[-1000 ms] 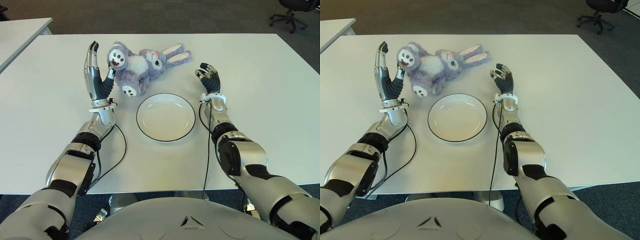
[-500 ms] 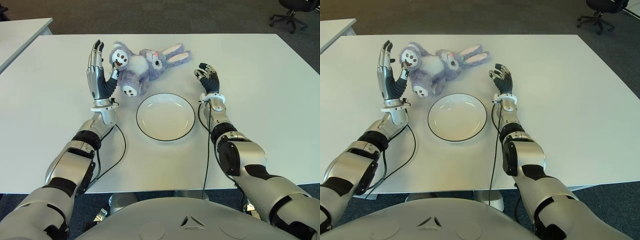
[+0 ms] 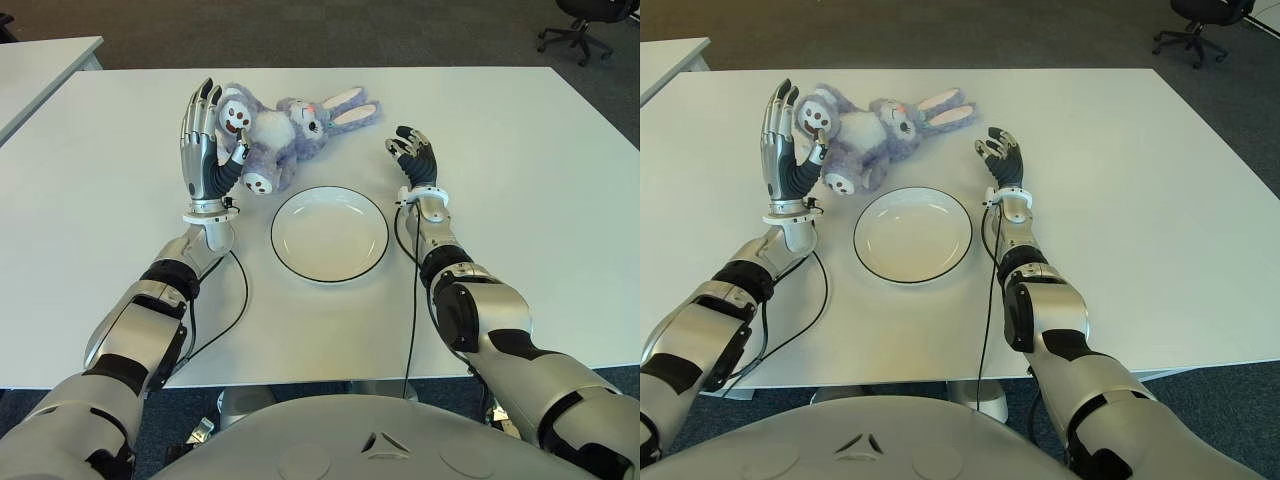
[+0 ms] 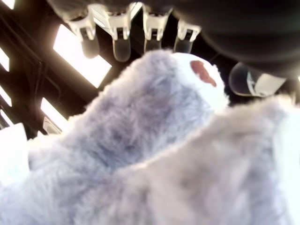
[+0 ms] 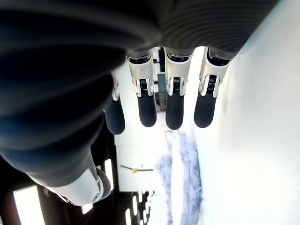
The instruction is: Put the doll into the plate.
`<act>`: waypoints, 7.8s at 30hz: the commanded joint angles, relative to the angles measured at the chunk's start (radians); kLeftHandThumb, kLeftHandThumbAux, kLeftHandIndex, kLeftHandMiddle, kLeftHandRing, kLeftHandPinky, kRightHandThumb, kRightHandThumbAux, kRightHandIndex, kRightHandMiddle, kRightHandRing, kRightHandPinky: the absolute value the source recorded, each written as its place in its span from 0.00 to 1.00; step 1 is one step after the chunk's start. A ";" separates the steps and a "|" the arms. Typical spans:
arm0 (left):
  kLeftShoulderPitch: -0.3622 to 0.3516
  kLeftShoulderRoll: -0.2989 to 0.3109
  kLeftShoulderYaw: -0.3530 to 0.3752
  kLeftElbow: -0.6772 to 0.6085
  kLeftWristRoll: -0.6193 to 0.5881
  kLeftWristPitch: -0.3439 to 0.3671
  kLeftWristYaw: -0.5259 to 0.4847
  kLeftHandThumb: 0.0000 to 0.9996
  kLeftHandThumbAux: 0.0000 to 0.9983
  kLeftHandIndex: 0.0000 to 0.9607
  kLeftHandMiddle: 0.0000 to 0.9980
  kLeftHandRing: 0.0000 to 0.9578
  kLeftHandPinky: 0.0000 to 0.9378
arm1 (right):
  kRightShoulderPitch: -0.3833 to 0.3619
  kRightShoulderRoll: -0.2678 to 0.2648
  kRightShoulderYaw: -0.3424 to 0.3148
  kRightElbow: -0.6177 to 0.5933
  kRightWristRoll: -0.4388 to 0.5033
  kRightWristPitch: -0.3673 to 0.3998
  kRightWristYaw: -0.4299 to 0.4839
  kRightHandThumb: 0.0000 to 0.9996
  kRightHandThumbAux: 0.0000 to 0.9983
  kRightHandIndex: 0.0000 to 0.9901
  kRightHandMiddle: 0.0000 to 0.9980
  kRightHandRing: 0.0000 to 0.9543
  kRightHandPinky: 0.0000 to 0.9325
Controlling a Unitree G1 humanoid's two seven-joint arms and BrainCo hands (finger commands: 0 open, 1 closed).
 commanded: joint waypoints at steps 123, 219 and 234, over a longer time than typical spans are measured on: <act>-0.043 -0.047 0.026 0.246 -0.070 0.128 -0.129 0.79 0.39 0.22 0.27 0.30 0.37 | 0.079 0.031 -0.019 0.035 0.020 0.018 0.012 0.48 0.76 0.23 0.18 0.17 0.23; -0.056 0.025 -0.040 0.067 0.016 0.077 0.166 0.85 0.66 0.41 0.56 0.70 0.73 | 0.058 0.039 -0.015 0.047 0.014 0.026 0.006 0.45 0.78 0.23 0.17 0.17 0.22; -0.049 0.048 -0.025 -0.020 0.031 0.084 0.150 0.85 0.66 0.41 0.53 0.67 0.71 | 0.057 0.040 -0.017 0.048 0.016 0.026 0.013 0.44 0.75 0.22 0.17 0.17 0.23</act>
